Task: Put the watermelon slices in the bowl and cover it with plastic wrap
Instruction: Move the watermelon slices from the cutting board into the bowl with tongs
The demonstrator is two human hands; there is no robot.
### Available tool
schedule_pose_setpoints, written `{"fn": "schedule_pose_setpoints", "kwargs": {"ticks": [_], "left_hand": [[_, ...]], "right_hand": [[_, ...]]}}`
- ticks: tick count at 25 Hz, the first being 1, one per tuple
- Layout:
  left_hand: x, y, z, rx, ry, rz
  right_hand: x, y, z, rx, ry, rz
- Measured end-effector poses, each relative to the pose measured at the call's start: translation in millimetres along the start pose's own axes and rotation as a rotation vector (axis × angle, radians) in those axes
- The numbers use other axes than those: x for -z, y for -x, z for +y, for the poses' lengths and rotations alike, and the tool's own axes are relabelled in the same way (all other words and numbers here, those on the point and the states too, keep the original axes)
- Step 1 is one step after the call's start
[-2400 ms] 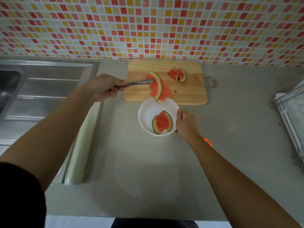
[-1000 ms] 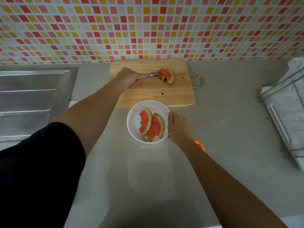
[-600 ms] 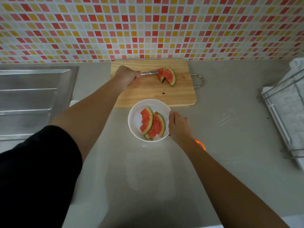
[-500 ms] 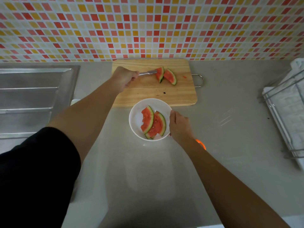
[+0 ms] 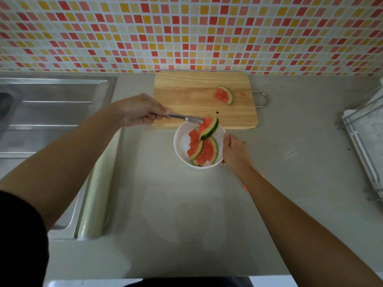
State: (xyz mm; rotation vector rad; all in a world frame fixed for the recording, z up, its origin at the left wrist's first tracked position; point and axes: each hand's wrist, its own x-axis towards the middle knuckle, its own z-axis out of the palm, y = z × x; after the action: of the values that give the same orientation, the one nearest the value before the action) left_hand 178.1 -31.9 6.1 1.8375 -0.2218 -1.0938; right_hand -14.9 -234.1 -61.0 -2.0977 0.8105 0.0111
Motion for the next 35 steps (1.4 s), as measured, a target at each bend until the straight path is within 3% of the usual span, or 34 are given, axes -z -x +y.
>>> {"fn": "schedule_pose_setpoints", "kwargs": {"ticks": [4,9,12,18,23,26,31,35], "left_hand": [[-30,20,-8,-0.016,-0.262,-0.098],[-29,33,4,-0.145,-0.619,0.050],[-6,30,15,-0.168,-0.522,0.131],[-28,-36,14,-0.232,-0.245,0.501],[-47,-90,22,-0.014,0.020,0.369],[-53,-105,34,-0.048,-0.093,0.376],[-73,-106,47,-0.242,-0.556,0.532],[-82,-106,54,-0.236,-0.547,0.631]], "right_hand": [[-1,1,1,-0.018,-0.025,0.017],[-2,2,1,-0.030,-0.068,0.023],[0,0,3,-0.036,-0.044,0.031],[3,-2,8,-0.009,0.001,0.034],[2,-4,9,0.046,0.034,0.053],[1,-3,8,0.053,0.052,0.064],[3,-1,6,0.067,0.083,0.080],[5,1,4,0.054,0.067,0.065]]}}
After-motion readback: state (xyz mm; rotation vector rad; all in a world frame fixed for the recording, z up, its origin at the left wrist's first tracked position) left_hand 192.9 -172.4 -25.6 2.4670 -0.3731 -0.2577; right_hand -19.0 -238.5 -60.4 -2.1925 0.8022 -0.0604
